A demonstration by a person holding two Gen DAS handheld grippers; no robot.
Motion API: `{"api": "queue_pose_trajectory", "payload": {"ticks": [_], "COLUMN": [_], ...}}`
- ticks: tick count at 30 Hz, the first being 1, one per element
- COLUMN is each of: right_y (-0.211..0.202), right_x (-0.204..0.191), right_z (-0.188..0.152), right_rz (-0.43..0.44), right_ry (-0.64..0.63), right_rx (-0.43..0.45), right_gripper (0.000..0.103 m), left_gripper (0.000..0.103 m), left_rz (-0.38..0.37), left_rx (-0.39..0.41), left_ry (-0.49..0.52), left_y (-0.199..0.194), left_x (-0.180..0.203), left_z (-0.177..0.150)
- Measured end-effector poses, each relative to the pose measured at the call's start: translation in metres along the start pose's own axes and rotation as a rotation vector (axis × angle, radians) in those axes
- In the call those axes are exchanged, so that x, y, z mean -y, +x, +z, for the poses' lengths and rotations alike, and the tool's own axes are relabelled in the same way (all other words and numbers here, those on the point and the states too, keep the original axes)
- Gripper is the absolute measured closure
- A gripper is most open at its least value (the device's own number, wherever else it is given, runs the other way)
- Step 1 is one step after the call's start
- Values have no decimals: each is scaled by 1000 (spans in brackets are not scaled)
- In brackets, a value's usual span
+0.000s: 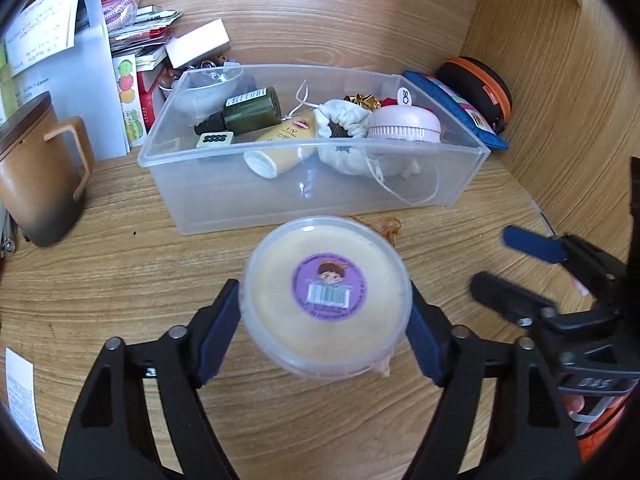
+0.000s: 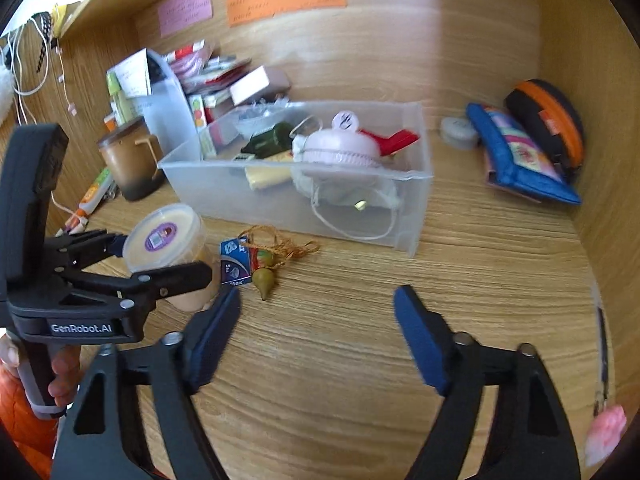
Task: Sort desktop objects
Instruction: 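Grasp the round cream tub with the left gripper while the right approaches the gold ornament, then grasp the gold gourd ornament with the right gripper while the left holds the tub, then lift the cream tub and gold ornament and carry both over the bin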
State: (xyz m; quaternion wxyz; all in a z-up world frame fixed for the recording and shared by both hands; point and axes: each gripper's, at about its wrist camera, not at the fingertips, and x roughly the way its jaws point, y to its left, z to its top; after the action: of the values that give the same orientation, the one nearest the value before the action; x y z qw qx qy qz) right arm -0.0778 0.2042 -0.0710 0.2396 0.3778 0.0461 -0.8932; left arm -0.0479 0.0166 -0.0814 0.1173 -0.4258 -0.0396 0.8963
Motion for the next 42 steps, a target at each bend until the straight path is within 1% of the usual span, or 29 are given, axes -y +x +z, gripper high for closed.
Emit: {"api": "queue_pose_trajectory", "payload": {"ticks": [1,2,5,8,10,11,14,19,21,23,25,31,36,42], "right_y": [6,13,28,39,46,51,62,71,74,79,80,78,59,26], "right_x": [0,-2,-8,-15,-18,-21,-25,-32,-34,-37,-39,-39,-37,-38], "right_z": [2,4,9,14,18,20,24,28,30,30,29,30,36,45], "right_rz": [11,18,27,25,24,23,30,26,23,11,2,-4,5,5], "right_ry": [-6,-11,-44,-84,-103,-116,-137,-157,-163,-178,-185,-173,-152,-151], "right_rx": [-17,-34,-71,-92,-106,-118,-139,-149,-150,-165,-156,-136,-91,-25], "right_gripper": [39,42,49,52,58,62,67,69,73,80,83,84,84,84], "left_gripper": [36,36,36,36,36,36,36,36,36,36,36,36,36,36], "left_rz": [-8,-5,0,9,8,8,19,28,28,30,26,29,42,58], "left_rx": [-2,-2,7,19,23,25,28,33,34,36,38,53,82,125], "left_ry": [-3,-4,-9,-31,-48,-59,-71,-80,-80,-79,-78,-76,-74,-75], "left_y": [1,2,2,1,-2,-3,-5,-6,-6,-6,-6,-11,-22,-39], "left_x": [-1,-2,-6,-15,-23,-26,-35,-46,-48,-48,-48,-50,-50,-50], "left_z": [2,3,5,5,5,5,5,5,6,6,6,8,13,20]}}
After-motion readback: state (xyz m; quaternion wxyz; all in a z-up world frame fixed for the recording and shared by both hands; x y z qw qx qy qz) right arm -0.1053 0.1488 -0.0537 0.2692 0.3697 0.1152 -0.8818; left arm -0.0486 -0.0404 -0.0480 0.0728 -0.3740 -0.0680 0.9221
